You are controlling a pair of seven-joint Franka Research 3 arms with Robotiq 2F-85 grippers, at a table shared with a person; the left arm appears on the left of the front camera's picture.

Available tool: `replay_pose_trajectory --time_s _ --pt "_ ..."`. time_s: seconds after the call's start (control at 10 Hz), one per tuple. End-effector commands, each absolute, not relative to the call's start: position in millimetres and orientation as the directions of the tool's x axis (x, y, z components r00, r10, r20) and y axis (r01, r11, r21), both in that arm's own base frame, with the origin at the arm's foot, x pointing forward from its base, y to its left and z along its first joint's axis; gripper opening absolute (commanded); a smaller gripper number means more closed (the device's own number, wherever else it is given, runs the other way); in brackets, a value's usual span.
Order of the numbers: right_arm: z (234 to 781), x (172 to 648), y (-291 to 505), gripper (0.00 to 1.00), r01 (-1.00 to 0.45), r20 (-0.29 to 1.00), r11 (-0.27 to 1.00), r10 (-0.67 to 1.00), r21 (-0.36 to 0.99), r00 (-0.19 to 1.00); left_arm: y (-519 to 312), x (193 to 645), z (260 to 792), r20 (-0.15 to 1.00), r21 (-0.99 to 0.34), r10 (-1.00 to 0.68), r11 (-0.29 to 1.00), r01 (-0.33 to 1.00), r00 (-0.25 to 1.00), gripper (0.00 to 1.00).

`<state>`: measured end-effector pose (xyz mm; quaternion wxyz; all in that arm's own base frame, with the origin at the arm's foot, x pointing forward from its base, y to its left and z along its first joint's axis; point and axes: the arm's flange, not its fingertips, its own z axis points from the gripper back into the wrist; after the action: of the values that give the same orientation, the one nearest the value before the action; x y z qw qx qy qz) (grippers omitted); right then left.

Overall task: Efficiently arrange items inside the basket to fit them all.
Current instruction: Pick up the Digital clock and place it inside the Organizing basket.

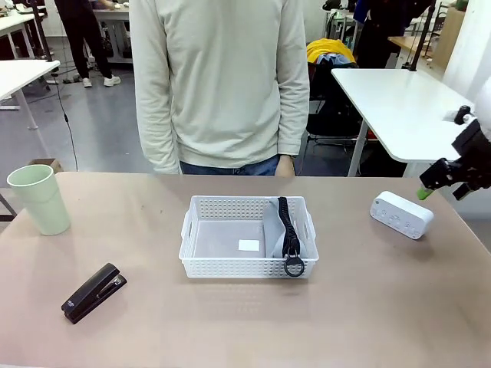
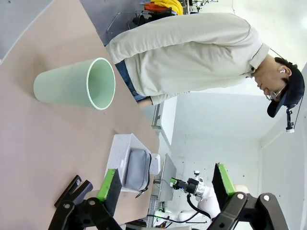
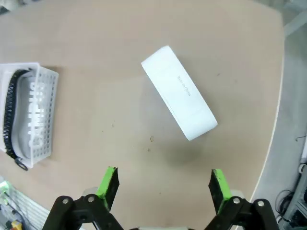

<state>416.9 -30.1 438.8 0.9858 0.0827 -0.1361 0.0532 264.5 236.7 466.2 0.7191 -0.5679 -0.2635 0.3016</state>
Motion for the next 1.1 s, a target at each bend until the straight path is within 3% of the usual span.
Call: replay_pose_trajectory --time_s 0.0,0.1,0.2,0.5,0.8,1.0 --pt "438.6 417.6 -25.8 1.0 -0.127 0.277 0.981 0.083 0.145 0.957 237.3 264.4 466.6 0.059 -0.979 0.729 0.174 -0.102 0.682 1.0" --pt "445.3 409.3 -15.7 1.0 0.107 0.28 0.986 -0.068 -0.126 0.958 237.3 264.4 466.6 0.059 -0.979 0.729 0.174 -0.102 0.682 1.0" --pt "442.7 421.8 -7.6 1.0 0.116 0.252 0.979 -0.071 -0.169 0.965 237.3 264.4 466.6 0.059 -0.979 0.729 0.174 -0.102 0.682 1.0" --pt "415.5 483.0 -1.6 1.0 0.157 0.135 0.98 -0.141 -0.122 0.981 237.3 264.4 466.6 0.059 -0.979 0.729 0.174 -0.102 0.682 1.0" --pt "400.1 506.9 -2.1 1.0 0.107 0.075 0.99 -0.101 -0.09 0.992 237.3 264.4 466.6 0.059 -0.979 0.729 0.174 -0.102 0.682 1.0" --pt "391.7 523.1 -7.5 1.0 0.012 0.033 1.0 -0.012 0.007 0.999 237.3 264.4 466.6 0.059 -0.979 0.729 0.174 -0.102 0.682 1.0"
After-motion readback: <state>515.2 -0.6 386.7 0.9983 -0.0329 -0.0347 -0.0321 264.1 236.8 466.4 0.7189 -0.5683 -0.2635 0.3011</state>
